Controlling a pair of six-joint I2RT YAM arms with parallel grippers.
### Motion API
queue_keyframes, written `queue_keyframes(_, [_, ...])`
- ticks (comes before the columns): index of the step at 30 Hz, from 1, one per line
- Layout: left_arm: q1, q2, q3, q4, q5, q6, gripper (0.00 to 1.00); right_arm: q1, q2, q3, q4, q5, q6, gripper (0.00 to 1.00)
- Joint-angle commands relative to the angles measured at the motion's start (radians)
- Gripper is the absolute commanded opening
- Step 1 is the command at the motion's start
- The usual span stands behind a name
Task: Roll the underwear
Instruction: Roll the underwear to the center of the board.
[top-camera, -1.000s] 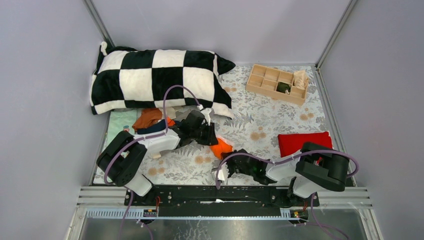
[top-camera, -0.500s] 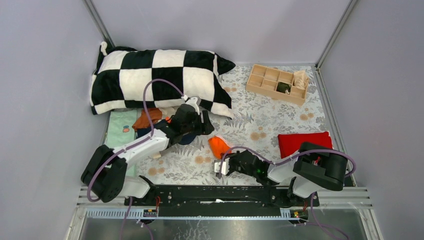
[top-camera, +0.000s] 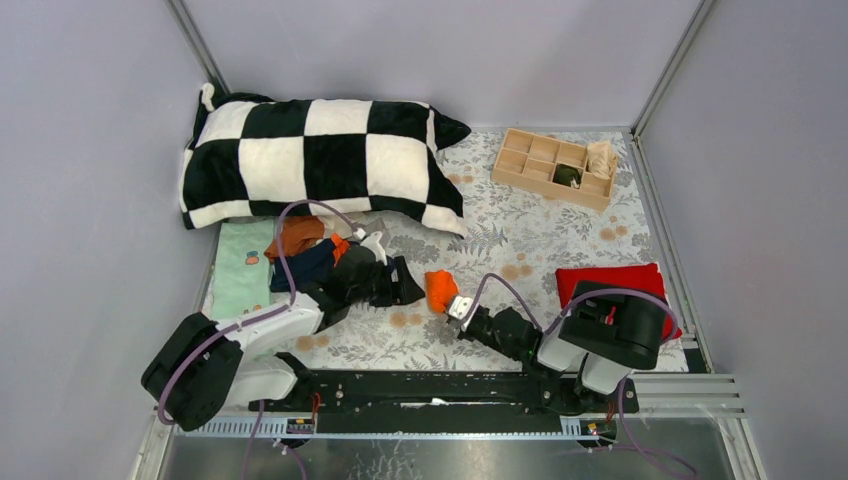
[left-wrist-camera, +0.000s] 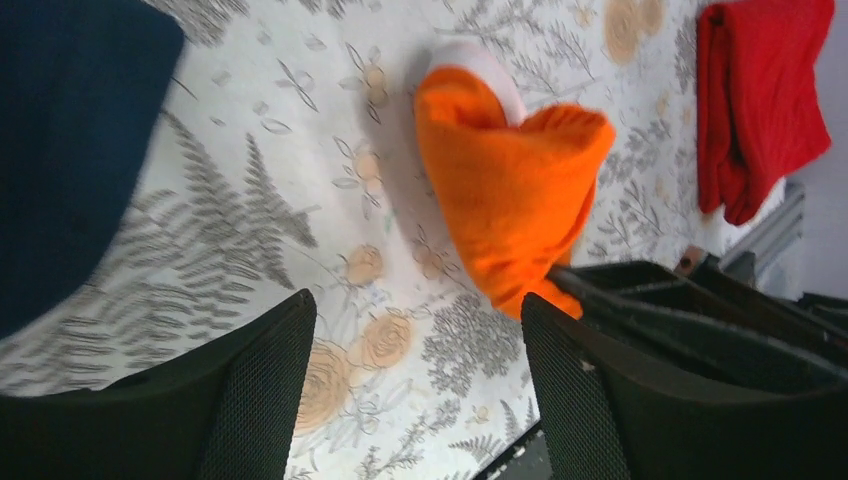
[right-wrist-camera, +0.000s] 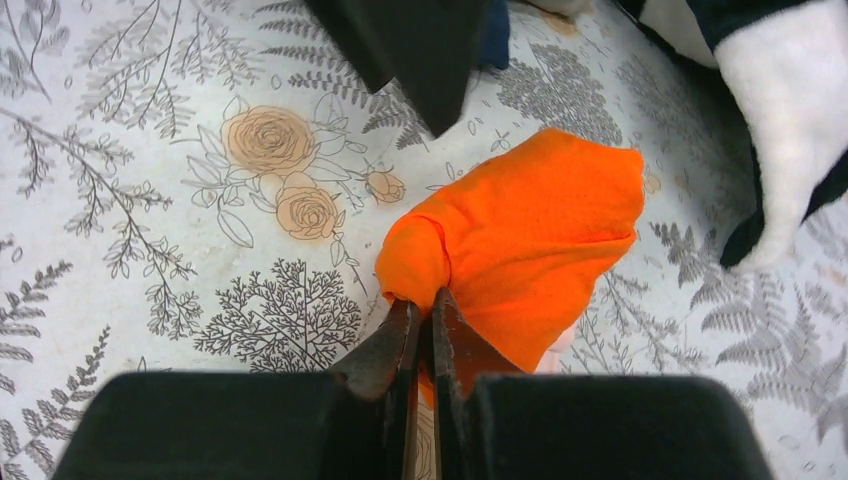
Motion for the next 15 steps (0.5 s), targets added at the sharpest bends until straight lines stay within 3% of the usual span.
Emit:
queue_keyframes(1, [-0.046, -0.017, -0.058, 0.188, 0.044, -0.114, 0.81, -0.003, 0.051, -0.049, 0.267, 0.12, 0.262, 0.03])
queue_keyframes(6, [-0.067, -0.026, -0.089, 0.327, 0.026, -0.193, 0.87, -0.003, 0.108, -0.069, 0.348, 0.162, 0.377, 0.03])
queue_keyframes(15, [-0.087, 0.155, 0.016, 0.305, -0.017, -0.158, 0.89, -0.003, 0.117, -0.067, 0.35, 0.165, 0.419, 0.03])
